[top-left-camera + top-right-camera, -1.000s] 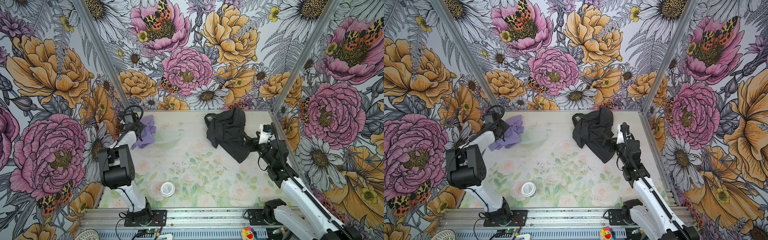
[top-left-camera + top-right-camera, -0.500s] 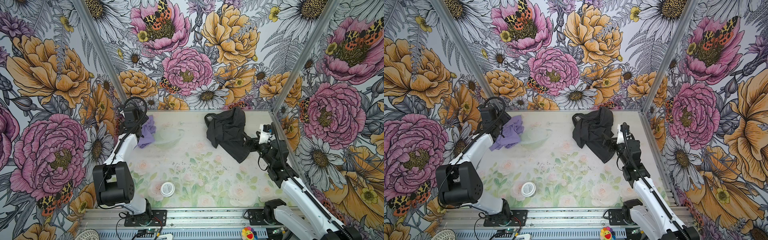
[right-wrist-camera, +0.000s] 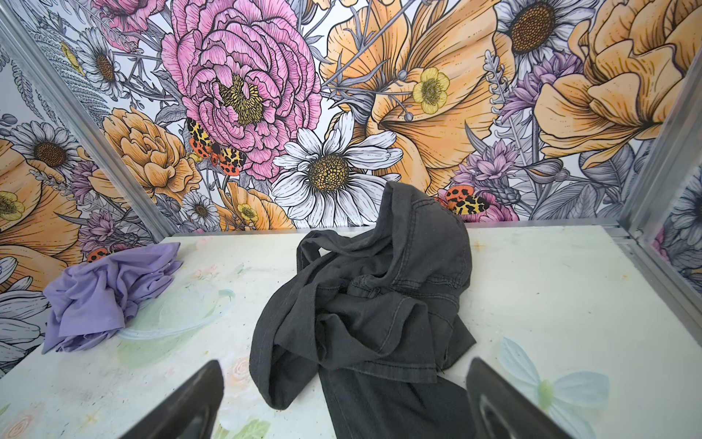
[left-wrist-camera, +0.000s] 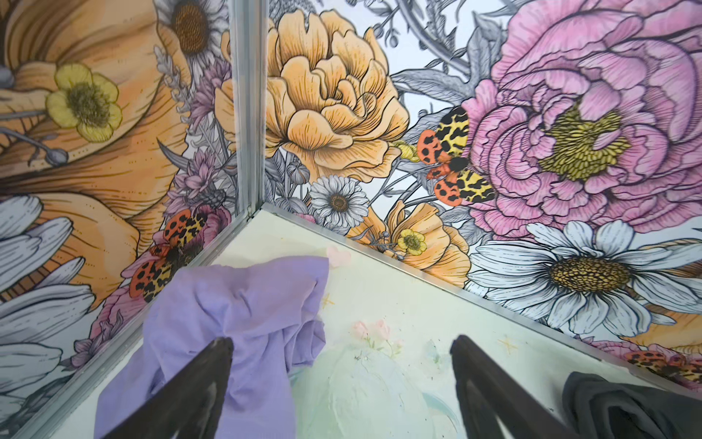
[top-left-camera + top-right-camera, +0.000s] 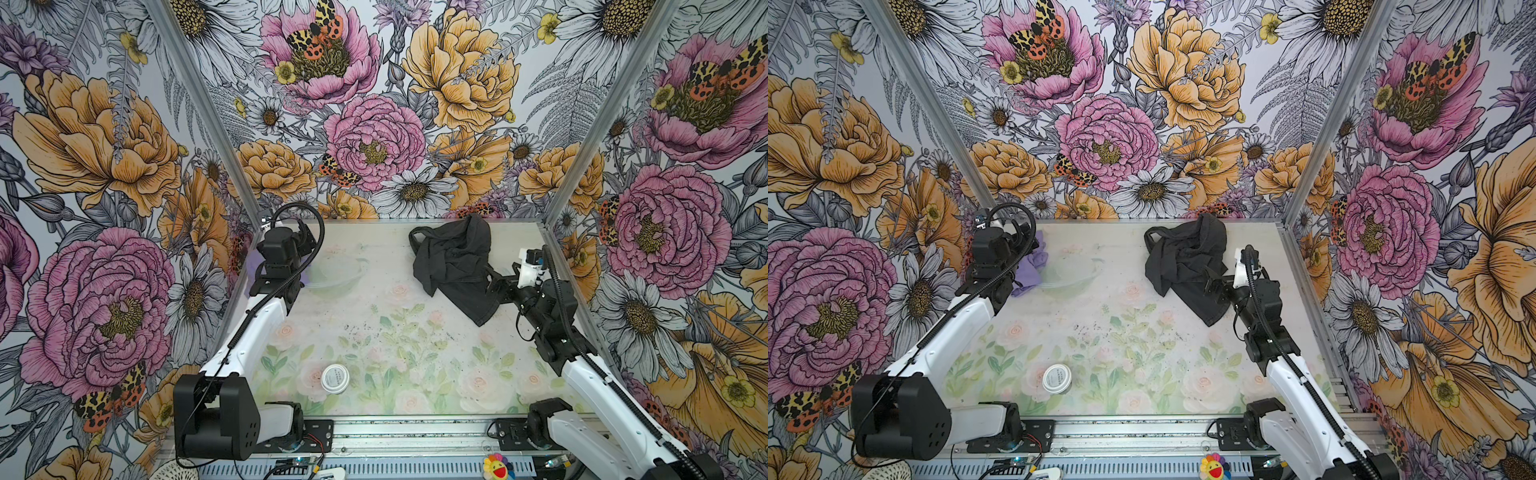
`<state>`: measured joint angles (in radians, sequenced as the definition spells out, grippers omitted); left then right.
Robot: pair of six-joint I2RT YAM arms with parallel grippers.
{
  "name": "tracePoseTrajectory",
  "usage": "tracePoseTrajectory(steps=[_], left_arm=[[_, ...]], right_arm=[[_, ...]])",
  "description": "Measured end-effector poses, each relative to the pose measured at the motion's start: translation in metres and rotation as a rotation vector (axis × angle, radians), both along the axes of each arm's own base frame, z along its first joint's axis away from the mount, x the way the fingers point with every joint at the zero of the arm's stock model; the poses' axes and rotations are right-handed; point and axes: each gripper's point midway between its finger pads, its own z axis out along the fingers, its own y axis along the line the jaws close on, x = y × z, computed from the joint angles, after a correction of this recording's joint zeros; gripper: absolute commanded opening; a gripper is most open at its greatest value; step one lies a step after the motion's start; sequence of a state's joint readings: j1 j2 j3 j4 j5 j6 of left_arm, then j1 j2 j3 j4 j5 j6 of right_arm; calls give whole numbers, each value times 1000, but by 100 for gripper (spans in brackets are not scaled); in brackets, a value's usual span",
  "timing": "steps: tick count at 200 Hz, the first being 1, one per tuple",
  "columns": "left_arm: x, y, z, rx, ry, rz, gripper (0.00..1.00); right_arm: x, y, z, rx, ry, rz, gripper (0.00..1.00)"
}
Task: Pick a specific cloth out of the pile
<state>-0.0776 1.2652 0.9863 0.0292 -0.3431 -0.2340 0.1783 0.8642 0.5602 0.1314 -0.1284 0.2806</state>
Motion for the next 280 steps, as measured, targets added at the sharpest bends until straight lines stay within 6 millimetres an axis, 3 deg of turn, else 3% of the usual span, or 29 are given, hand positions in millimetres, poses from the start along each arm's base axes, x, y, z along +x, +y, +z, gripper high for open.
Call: tracePoseTrajectory(steps=[24,44,141,174,200,243,280], left_arm=[[-10,-4,27,32,-70,-8,99],[-13,-3,35,53,-89,-3,99],[-13,-5,7,144,-37,-30,99],[-5,-3,5,151,-51,-36,99],[11,12,-16,146,-18,-11,99],[39,41,-80,96,117,32,99],[61,58,-106,39,163,58,99]], right_arm=[[0,0,0,0,0,0,99],[0,0,0,0,0,0,99],[0,0,0,0,1,0,100],[0,0,0,0,1,0,99],[0,0,-1,-1,1,0,99],[1,0,-2,-1,6,0,99],[4,1,-8,-5,25,0,99]])
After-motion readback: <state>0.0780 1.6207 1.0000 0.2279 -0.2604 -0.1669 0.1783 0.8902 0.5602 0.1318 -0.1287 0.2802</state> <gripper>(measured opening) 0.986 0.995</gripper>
